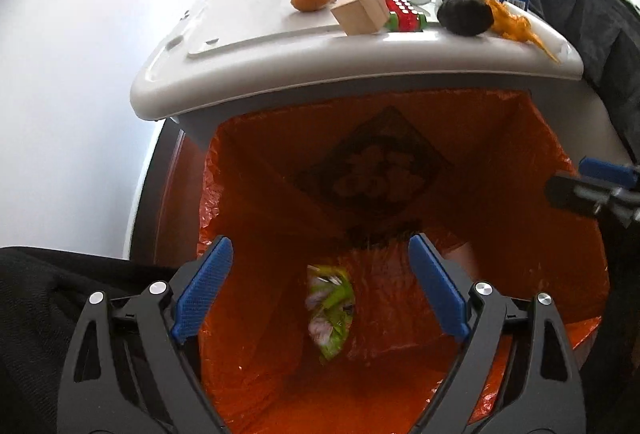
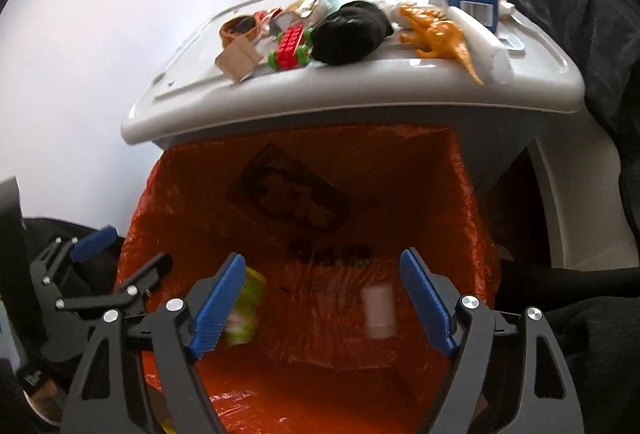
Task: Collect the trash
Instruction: 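Grasp the white foam tube with the right tool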
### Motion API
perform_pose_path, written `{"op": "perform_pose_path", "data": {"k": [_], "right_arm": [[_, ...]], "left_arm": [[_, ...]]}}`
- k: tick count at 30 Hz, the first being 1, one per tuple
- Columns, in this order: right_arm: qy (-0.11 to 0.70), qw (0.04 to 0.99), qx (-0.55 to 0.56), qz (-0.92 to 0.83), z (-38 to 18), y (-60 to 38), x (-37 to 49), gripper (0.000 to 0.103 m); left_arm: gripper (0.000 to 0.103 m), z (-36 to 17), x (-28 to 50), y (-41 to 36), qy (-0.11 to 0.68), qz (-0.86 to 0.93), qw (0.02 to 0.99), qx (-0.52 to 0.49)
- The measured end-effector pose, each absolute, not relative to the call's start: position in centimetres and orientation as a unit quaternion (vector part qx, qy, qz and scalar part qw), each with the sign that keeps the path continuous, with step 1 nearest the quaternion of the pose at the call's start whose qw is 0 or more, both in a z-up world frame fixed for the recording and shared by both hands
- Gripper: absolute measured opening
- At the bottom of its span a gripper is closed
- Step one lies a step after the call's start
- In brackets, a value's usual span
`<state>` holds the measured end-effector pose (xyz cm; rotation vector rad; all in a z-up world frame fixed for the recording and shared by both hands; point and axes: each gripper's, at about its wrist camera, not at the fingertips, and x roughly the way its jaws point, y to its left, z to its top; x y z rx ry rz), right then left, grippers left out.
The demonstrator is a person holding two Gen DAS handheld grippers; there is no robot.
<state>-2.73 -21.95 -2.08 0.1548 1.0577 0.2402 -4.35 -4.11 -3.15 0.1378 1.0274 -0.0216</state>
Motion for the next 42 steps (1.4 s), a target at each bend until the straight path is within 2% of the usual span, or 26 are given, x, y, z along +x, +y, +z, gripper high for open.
{"op": "perform_pose_path", "data": {"k": [6,13,17,21,27,29,30,32,36,40,42], "right_arm": [[0.476,0.867,0.101,0.106,0.6,-24.6,-1.3,0.076],[0.48,0.867,0.1,0.088,4.4,-30.8,6.2,0.061],[0.51,0.847,0.132,0.074,3.7,-33.4,10.7,0.051],[0.534,0.818,0.198,0.075,2.3,-35.3,14.1,0.05],[0.576,0.779,0.242,0.054,-0.6,-36.1,17.8,0.05],[0.579,0.77,0.262,0.057,-1.1,-36.5,18.4,0.044],[0.58,0.761,0.283,0.06,-1.5,-36.8,18.5,0.032],[0.583,0.746,0.315,0.064,-2.3,-37.4,18.7,0.031],[0.581,0.755,0.295,0.064,-2.1,-37.2,19.1,0.03],[0.572,0.775,0.263,0.056,-1.6,-36.6,18.7,0.016],[0.568,0.781,0.253,0.055,-1.0,-36.2,18.2,0.015]], "left_arm": [[0.087,-3.2,-4.2,-4.0,0.493,-0.014,0.868,0.061],[0.087,-3.4,-4.1,-3.7,0.497,-0.028,0.867,0.034],[0.087,-3.4,-4.1,-3.9,0.492,-0.03,0.87,0.034],[0.087,-3.3,-4.4,-4.6,0.485,-0.036,0.872,0.052],[0.087,-3.7,-4.5,-5.4,0.482,-0.05,0.871,0.074],[0.087,-3.8,-4.4,-5.3,0.483,-0.05,0.871,0.074],[0.087,-3.9,-4.4,-5.2,0.484,-0.05,0.871,0.072],[0.087,-4.0,-4.2,-5.0,0.487,-0.049,0.869,0.066],[0.087,-4.0,-4.1,-4.7,0.489,-0.046,0.869,0.052],[0.087,-3.9,-4.3,-4.8,0.485,-0.044,0.872,0.055],[0.087,-3.6,-4.5,-4.7,0.48,-0.045,0.874,0.051]]}}
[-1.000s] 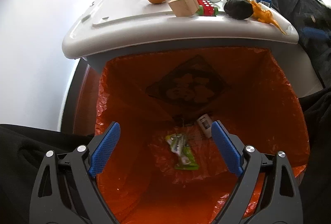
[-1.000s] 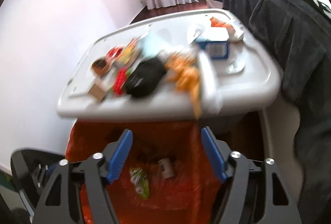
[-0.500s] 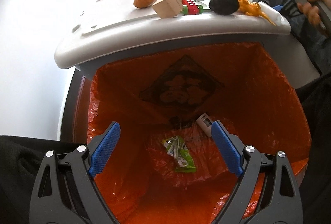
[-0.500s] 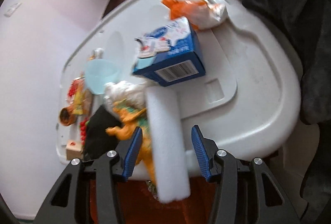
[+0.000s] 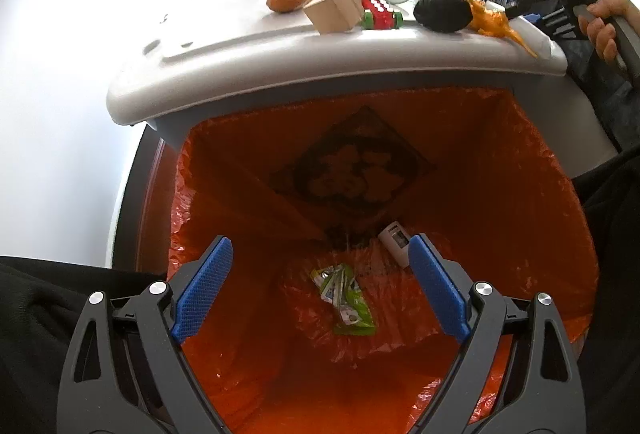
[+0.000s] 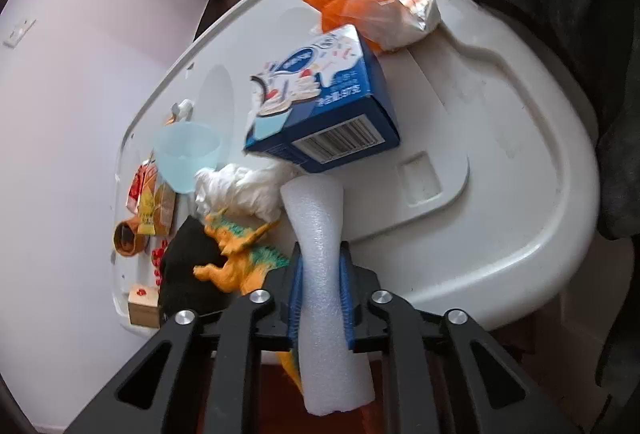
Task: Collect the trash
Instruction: 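Grasp the white foam tube with the right tool, then grasp the wooden block with the left tool while the right tool carries the foam tube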
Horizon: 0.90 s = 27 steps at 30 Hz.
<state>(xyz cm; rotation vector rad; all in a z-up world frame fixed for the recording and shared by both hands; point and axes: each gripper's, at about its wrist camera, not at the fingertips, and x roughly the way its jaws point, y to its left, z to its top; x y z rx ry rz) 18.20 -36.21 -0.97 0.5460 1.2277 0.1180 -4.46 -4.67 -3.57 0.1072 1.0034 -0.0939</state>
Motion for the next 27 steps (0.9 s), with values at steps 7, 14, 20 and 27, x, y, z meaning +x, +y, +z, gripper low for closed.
{"op": "perform_pose_path", "data": {"k": [7,14,20,27], "right_arm": [[0.473,0.834,0.268,0.092,4.5,-35.8,11.8,0.015],[0.458,0.849,0.234,0.124,3.9,-32.6,7.5,0.016],[0.458,0.855,0.214,0.118,3.6,-32.7,7.8,0.017],[0.467,0.843,0.236,0.129,3.0,-32.8,8.9,0.018]], "left_arm": [[0.087,-0.9,-2.9,-4.8,0.46,-0.053,0.885,0.036],[0.087,2.3,3.6,-6.6,0.425,-0.051,0.904,0.008],[0.087,2.6,8.8,-7.5,0.391,-0.036,0.92,0.015],[0.087,0.3,13.7,-6.8,0.397,-0.003,0.917,-0.039]]}}
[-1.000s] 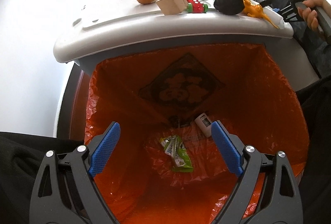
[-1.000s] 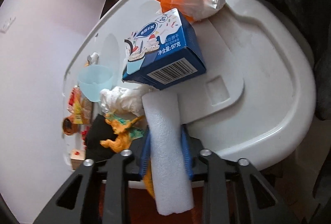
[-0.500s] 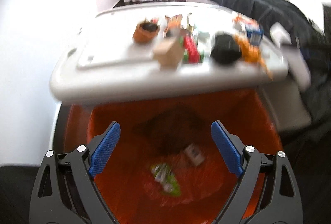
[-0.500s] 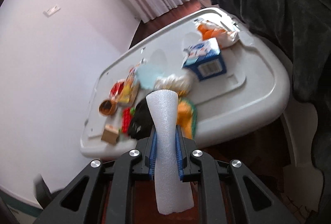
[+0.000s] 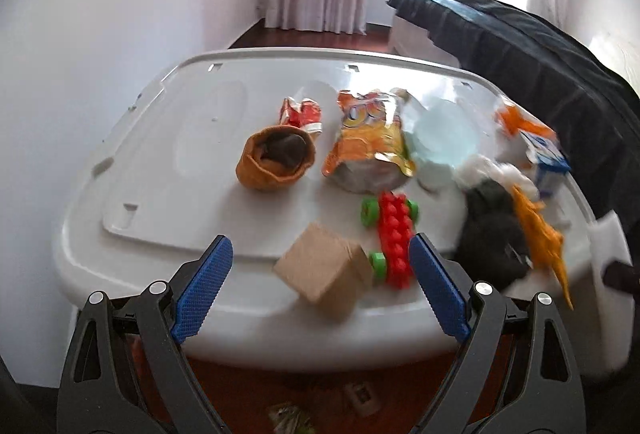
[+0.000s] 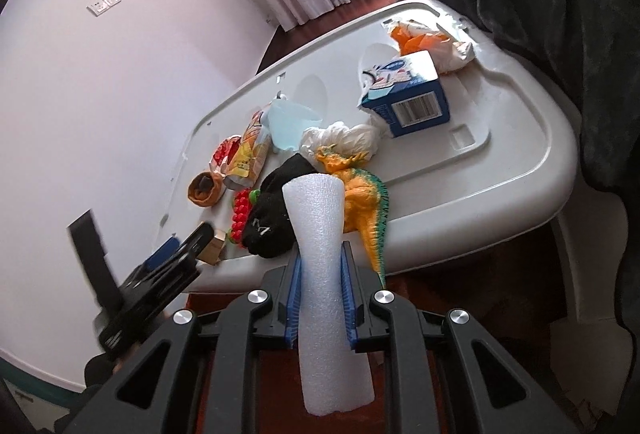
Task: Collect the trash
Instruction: 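Grasp the wooden block with the left tool while the right tool carries the foam tube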
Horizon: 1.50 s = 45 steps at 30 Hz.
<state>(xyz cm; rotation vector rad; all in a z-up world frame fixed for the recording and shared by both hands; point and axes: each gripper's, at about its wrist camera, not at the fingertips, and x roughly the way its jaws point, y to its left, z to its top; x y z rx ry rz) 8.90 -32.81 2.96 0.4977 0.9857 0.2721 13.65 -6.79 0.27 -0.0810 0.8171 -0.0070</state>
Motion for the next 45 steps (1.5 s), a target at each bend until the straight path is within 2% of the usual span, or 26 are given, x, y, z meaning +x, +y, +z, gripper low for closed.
{"op": "perform_pose_path", "data": {"k": [2,4,7,11,18,25,30,37,42,45], "right_arm": [[0.467,0.843,0.234,0.131,3.0,-32.6,9.1,0.018],[0.467,0.842,0.235,0.134,3.0,-32.4,9.3,0.018],[0.469,0.838,0.243,0.138,2.9,-32.4,9.6,0.018],[0.467,0.837,0.25,0.136,3.0,-32.6,9.6,0.018],[0.467,0.838,0.251,0.131,3.0,-32.8,9.6,0.018],[0.464,0.845,0.221,0.146,3.1,-30.9,9.4,0.018],[0.453,0.848,0.212,0.174,3.4,-29.3,7.1,0.018],[0.466,0.845,0.2,0.172,0.5,-25.8,1.0,0.018],[0.509,0.829,0.182,0.143,-2.9,-23.8,-0.8,0.019],[0.542,0.814,0.164,0.126,-5.2,-22.7,-0.7,0.019]], "left_arm": [[0.086,-0.6,14.3,-6.7,0.404,0.006,0.914,-0.047],[0.05,-1.8,14.6,-6.6,0.405,0.012,0.913,-0.055],[0.048,-2.1,13.9,-7.2,0.387,0.019,0.921,-0.036],[0.046,-1.8,13.6,-6.7,0.391,-0.005,0.919,-0.058],[0.046,1.6,12.2,-6.2,0.372,-0.03,0.927,-0.034],[0.046,7.4,7.0,-6.0,0.349,-0.042,0.936,-0.001],[0.046,8.2,2.0,-5.2,0.358,-0.042,0.933,0.02],[0.046,3.2,-3.2,-3.9,0.41,-0.033,0.912,0.015],[0.046,-4.2,-3.4,-4.8,0.49,-0.03,0.87,0.044],[0.046,-6.0,-2.5,-4.6,0.52,-0.028,0.853,0.034]]}}
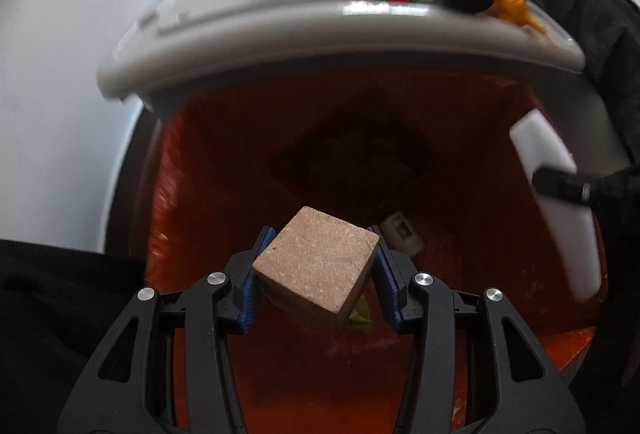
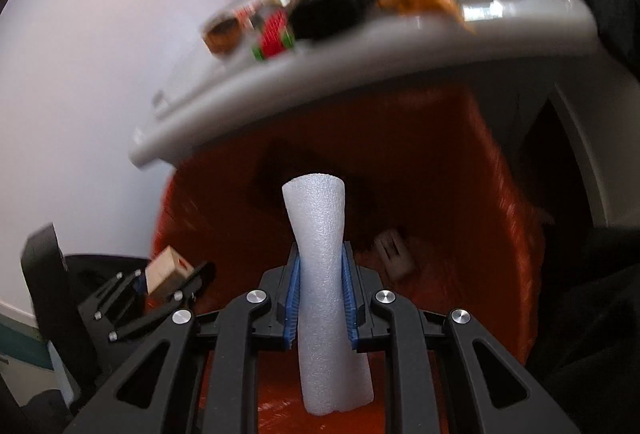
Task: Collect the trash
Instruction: 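Grasp the wooden block with the left tool while the right tool carries the foam tube, then release the wooden block and foam tube into the bin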
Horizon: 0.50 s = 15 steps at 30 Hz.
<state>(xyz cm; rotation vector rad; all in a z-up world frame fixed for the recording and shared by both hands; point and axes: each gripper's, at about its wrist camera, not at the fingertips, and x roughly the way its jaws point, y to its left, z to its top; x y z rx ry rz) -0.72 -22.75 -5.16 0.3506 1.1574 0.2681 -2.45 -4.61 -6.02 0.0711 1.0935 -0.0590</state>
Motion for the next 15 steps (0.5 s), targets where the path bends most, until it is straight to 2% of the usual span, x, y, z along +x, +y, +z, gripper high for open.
{"op": "perform_pose_path", "data": {"k": [12,14,15], "right_arm": [[0.564,0.807,0.139,0.11,-6.7,-22.3,-0.5,0.02],[0.565,0.806,0.14,0.111,-6.8,-22.4,-0.7,0.023],[0.567,0.805,0.139,0.11,-6.9,-22.4,-0.7,0.03]], "left_arm": [[0.046,-6.7,-2.1,-4.4,0.529,-0.026,0.848,0.025],[0.046,-6.7,-2.1,-4.4,0.529,-0.025,0.848,0.023],[0.046,-6.7,-2.0,-4.4,0.531,-0.026,0.847,0.02]]}}
